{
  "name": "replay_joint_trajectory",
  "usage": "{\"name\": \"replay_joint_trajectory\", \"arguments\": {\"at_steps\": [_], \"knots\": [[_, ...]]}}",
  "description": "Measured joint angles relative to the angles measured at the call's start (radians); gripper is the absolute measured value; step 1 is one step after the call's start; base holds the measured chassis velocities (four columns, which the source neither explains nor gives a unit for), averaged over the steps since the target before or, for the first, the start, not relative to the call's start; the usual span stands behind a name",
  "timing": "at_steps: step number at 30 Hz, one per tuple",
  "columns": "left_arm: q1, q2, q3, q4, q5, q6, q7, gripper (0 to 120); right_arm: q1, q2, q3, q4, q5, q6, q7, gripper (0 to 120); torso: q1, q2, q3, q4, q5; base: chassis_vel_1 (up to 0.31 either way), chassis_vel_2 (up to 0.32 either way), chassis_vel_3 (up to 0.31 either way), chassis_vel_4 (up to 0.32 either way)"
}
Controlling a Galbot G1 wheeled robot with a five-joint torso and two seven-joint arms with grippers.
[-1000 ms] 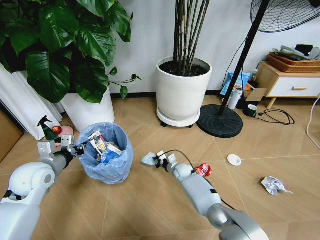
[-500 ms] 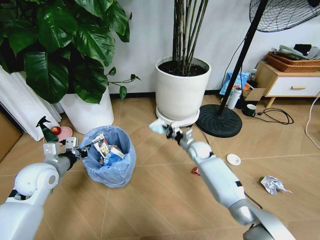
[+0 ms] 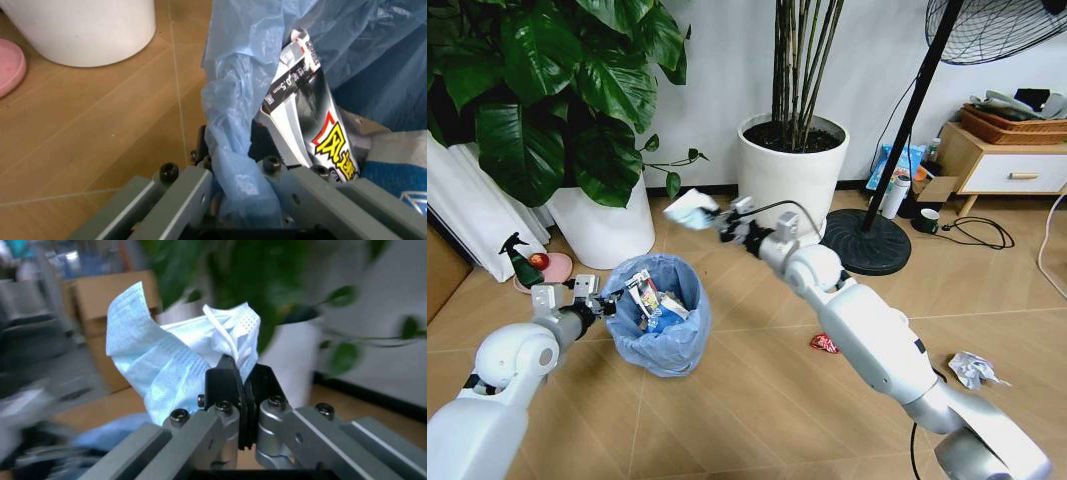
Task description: Pick up the trash bin and place the garbage on the floor into it.
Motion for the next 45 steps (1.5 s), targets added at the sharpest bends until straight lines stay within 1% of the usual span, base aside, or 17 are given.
{"name": "replay_joint_trajectory", "arguments": {"at_steps": [6,10,12,14,15,18,19,22,23,24,26,28,32,33,36,39,45], "knots": [[-0.019,-0.002,0.008,0.003,-0.007,0.000,-0.006,0,-0.015,-0.022,-0.085,0.055,0.036,-0.040,0.036,0,0.000,0.000,0.000,-0.0003,0.0002,0.000,0.000,0.000,0.000],[-0.024,-0.005,0.008,0.004,-0.008,0.000,-0.006,0,-0.016,-0.026,-0.113,0.066,0.031,-0.060,0.040,0,0.000,0.000,0.000,-0.0002,0.0002,0.000,0.000,0.000,0.000],[-0.024,-0.006,0.008,0.004,-0.008,0.000,-0.006,0,-0.016,-0.026,-0.115,0.066,0.028,-0.062,0.041,3,0.000,0.000,0.000,-0.0002,0.0001,0.000,0.000,0.000,0.000],[-0.026,-0.008,0.006,0.004,-0.008,0.000,-0.006,0,-0.012,-0.023,-0.120,0.065,0.020,-0.062,0.043,14,0.000,0.000,0.000,-0.0002,0.0002,0.000,0.000,0.000,0.000],[-0.026,-0.009,0.005,0.004,-0.008,0.000,-0.005,0,-0.011,-0.023,-0.121,0.064,0.019,-0.062,0.044,16,0.000,0.000,0.000,-0.0002,0.0002,0.000,0.000,0.000,0.000],[-0.027,-0.012,0.003,0.004,-0.007,0.000,-0.005,0,-0.007,-0.023,-0.126,0.063,0.015,-0.062,0.044,29,0.000,0.000,0.000,-0.0002,0.0001,0.000,0.000,0.000,0.000],[-0.027,-0.012,0.003,0.004,-0.007,0.000,-0.005,0,-0.007,-0.023,-0.126,0.063,0.015,-0.062,0.044,29,0.000,0.000,0.000,-0.0002,0.0001,0.000,0.000,0.000,0.000],[-0.031,-0.014,0.002,0.005,-0.007,0.000,-0.004,0,-0.004,-0.024,-0.128,0.061,0.015,-0.060,0.047,43,0.000,0.000,0.000,-0.0002,0.0001,0.000,0.000,0.000,0.000],[-0.032,-0.014,0.002,0.005,-0.007,0.000,-0.004,0,-0.004,-0.023,-0.128,0.060,0.014,-0.059,0.048,47,0.000,0.000,0.000,-0.0002,0.0001,0.000,0.000,0.000,0.000],[-0.032,-0.014,0.002,0.005,-0.007,0.000,-0.004,0,-0.004,-0.023,-0.128,0.060,0.014,-0.059,0.048,47,0.000,0.000,0.000,-0.0002,0.0001,0.000,0.000,0.000,0.000],[-0.035,-0.015,0.002,0.005,-0.007,0.000,-0.003,0,-0.004,-0.024,-0.128,0.056,0.012,-0.054,0.050,59,0.000,0.000,0.000,-0.0002,0.0001,0.000,0.000,0.000,0.000],[-0.035,-0.015,0.002,0.005,-0.007,0.000,-0.003,0,-0.004,-0.025,-0.128,0.051,0.007,-0.051,0.050,68,0.000,0.000,0.000,-0.0002,0.0001,0.000,0.000,0.000,0.000],[-0.035,-0.016,0.002,0.005,-0.007,0.000,-0.003,0,-0.005,-0.025,-0.128,0.041,-0.001,-0.047,0.050,74,0.000,0.000,0.000,-0.0002,0.0001,0.000,0.000,0.000,0.000],[-0.035,-0.017,0.002,0.003,-0.007,0.000,-0.003,0,-0.004,-0.025,-0.128,0.036,-0.002,-0.047,0.050,82,0.000,0.000,0.000,-0.0002,0.0001,0.000,0.000,0.000,0.000],[-0.036,-0.018,0.002,0.001,-0.007,0.000,-0.003,0,0.004,-0.026,-0.128,0.018,0.001,-0.048,0.050,95,0.000,0.000,0.000,-0.0002,0.0001,0.000,0.000,0.000,0.000],[-0.038,-0.018,0.002,0.000,-0.006,0.000,-0.003,0,0.011,-0.027,-0.128,0.011,0.017,-0.056,0.049,99,0.000,0.000,0.000,-0.0003,0.0002,0.000,0.000,0.000,0.000],[-0.039,-0.019,0.000,-0.001,-0.005,0.000,-0.003,0,0.021,-0.021,-0.120,0.002,0.032,-0.064,0.060,100,0.000,0.000,0.000,-0.0002,0.0002,0.000,0.000,0.000,0.000]]}}
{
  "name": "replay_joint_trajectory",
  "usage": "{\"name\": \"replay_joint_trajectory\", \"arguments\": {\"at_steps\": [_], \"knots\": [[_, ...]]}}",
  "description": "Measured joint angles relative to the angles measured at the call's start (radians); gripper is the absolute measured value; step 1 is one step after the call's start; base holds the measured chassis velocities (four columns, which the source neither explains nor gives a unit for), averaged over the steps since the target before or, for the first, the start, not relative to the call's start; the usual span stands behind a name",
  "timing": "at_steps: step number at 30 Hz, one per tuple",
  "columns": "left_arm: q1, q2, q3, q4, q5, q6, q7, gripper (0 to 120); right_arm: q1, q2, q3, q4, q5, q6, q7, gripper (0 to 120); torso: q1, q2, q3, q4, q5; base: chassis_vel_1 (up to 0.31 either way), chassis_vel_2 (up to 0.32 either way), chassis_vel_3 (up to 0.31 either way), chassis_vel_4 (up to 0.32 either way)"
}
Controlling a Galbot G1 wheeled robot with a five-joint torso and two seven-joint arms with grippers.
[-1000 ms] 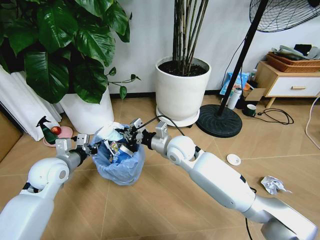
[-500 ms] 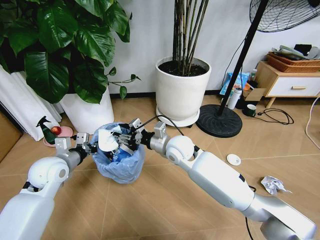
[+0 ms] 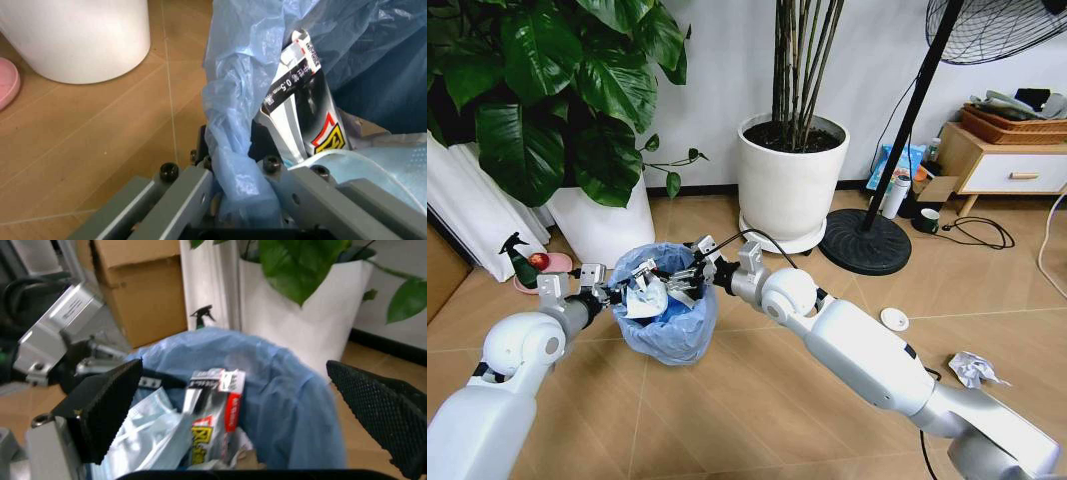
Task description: Pick up the trash bin and place the garbage on the floor into it.
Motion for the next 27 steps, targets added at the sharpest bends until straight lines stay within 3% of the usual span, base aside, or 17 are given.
{"name": "replay_joint_trajectory", "arguments": {"at_steps": [14,20,27], "knots": [[0.000,-0.011,-0.011,0.000,0.006,0.000,0.004,0,-0.076,-0.059,0.138,0.095,0.003,-0.032,0.141,100,0.000,0.000,0.000,-0.0002,0.0002,0.000,0.000,0.000,0.000],[0.009,-0.012,-0.019,-0.007,0.007,0.000,0.005,0,-0.170,-0.156,0.232,0.167,-0.005,-0.032,0.249,100,0.000,0.000,0.000,-0.0002,0.0002,0.000,0.000,0.000,0.000],[0.029,-0.017,-0.036,-0.024,0.009,0.000,0.005,0,-0.303,-0.200,0.336,0.198,-0.065,-0.025,0.298,100,0.000,0.000,0.000,0.0001,0.0004,0.000,0.000,0.000,0.000]]}}
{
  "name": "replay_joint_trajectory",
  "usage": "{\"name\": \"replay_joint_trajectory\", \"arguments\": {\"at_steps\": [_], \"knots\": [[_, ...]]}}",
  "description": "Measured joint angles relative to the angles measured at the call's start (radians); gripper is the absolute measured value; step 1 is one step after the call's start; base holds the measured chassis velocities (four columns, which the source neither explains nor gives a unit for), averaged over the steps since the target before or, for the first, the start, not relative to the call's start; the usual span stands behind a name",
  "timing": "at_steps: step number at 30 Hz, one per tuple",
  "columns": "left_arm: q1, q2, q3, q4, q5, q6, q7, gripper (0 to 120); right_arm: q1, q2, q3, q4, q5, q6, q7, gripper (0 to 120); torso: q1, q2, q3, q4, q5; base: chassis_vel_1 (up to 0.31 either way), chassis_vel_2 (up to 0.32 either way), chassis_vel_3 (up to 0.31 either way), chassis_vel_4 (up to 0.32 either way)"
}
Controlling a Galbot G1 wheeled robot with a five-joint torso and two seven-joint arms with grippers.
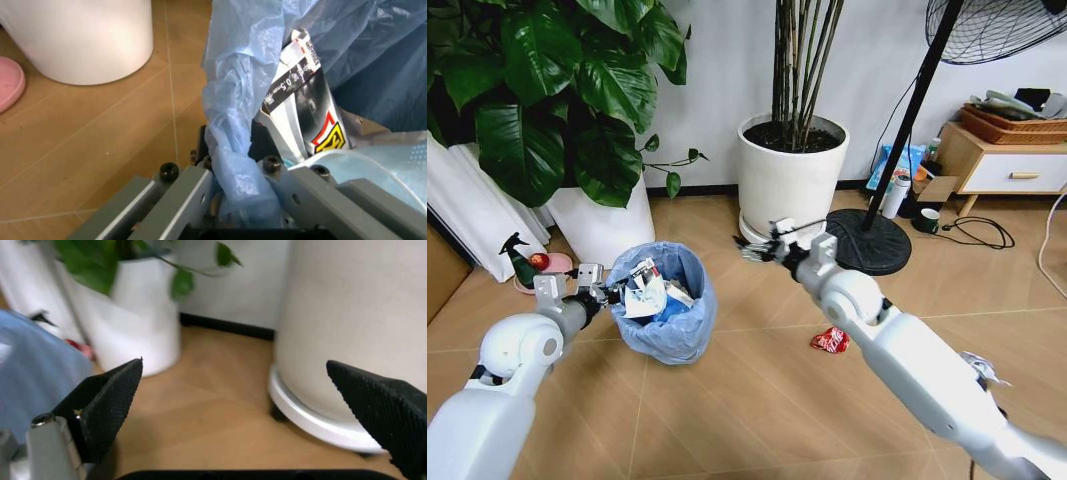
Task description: Pick up the trash bin and place the garbage on the floor into it.
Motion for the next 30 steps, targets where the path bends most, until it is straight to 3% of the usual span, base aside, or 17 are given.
{"name": "replay_joint_trajectory", "arguments": {"at_steps": [11,30], "knots": [[0.037,-0.011,-0.035,-0.037,0.009,0.000,-0.011,0,-0.164,0.008,0.133,0.008,-0.066,0.011,-0.002,100,0.000,0.000,0.000,0.0000,-0.0003,0.000,0.000,0.000,0.000],[0.046,-0.008,-0.039,-0.045,0.008,0.000,-0.013,0,-0.203,0.013,0.165,0.012,-0.076,0.025,-0.011,100,0.000,0.000,0.000,-0.0003,-0.0004,-0.048,-0.047,0.046,0.052]]}}
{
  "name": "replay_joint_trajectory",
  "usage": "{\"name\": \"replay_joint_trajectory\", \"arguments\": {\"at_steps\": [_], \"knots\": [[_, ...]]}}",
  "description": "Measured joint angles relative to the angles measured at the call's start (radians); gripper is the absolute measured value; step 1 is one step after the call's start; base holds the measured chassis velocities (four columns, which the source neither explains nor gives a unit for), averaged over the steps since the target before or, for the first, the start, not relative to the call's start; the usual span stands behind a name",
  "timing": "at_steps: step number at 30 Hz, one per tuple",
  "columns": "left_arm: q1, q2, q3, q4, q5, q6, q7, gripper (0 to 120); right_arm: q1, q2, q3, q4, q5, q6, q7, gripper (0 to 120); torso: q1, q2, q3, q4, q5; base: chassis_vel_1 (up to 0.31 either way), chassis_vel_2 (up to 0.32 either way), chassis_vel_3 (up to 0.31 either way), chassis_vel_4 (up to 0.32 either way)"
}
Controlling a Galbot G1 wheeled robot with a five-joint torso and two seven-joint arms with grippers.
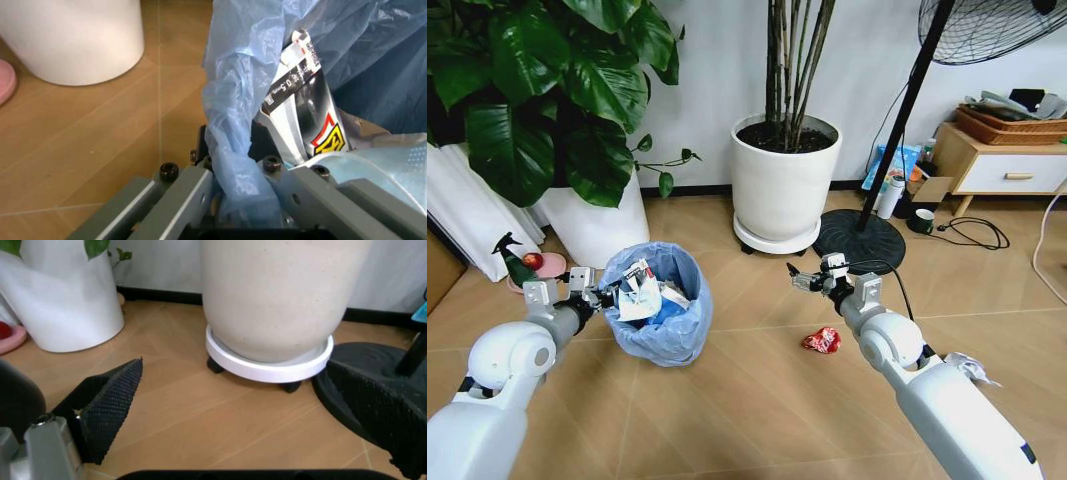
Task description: Pick up the trash bin and place the garbage on the floor into it.
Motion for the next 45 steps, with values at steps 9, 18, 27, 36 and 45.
{"name": "replay_joint_trajectory", "arguments": {"at_steps": [9,18,27,36,45], "knots": [[0.003,-0.003,-0.001,-0.005,0.000,0.000,0.000,0,-0.005,-0.009,0.005,0.000,0.000,0.002,-0.003,100,0.000,0.000,0.000,0.0004,-0.0001,-0.080,-0.085,0.093,0.099],[0.005,-0.003,0.002,-0.009,0.000,0.000,-0.001,0,-0.014,-0.011,0.013,-0.003,-0.002,0.006,-0.004,100,0.000,0.000,0.000,0.0003,0.0001,-0.124,-0.127,0.126,0.123],[0.005,-0.004,0.001,-0.009,0.000,0.000,-0.002,0,-0.018,-0.007,0.012,-0.006,-0.005,0.008,-0.005,100,0.000,0.000,0.000,0.0002,-0.0002,-0.120,-0.124,0.119,0.131],[0.004,-0.007,-0.001,-0.005,0.000,0.000,-0.001,0,-0.018,0.003,0.005,-0.018,-0.011,0.011,-0.006,100,0.000,0.000,0.000,0.0001,0.0000,-0.126,-0.120,0.126,0.130],[0.001,-0.006,-0.002,-0.002,0.001,0.000,0.002,0,-0.017,0.008,0.003,-0.041,-0.023,0.033,-0.017,100,0.000,0.000,0.000,0.0000,0.0000,-0.073,-0.064,0.066,0.072]]}}
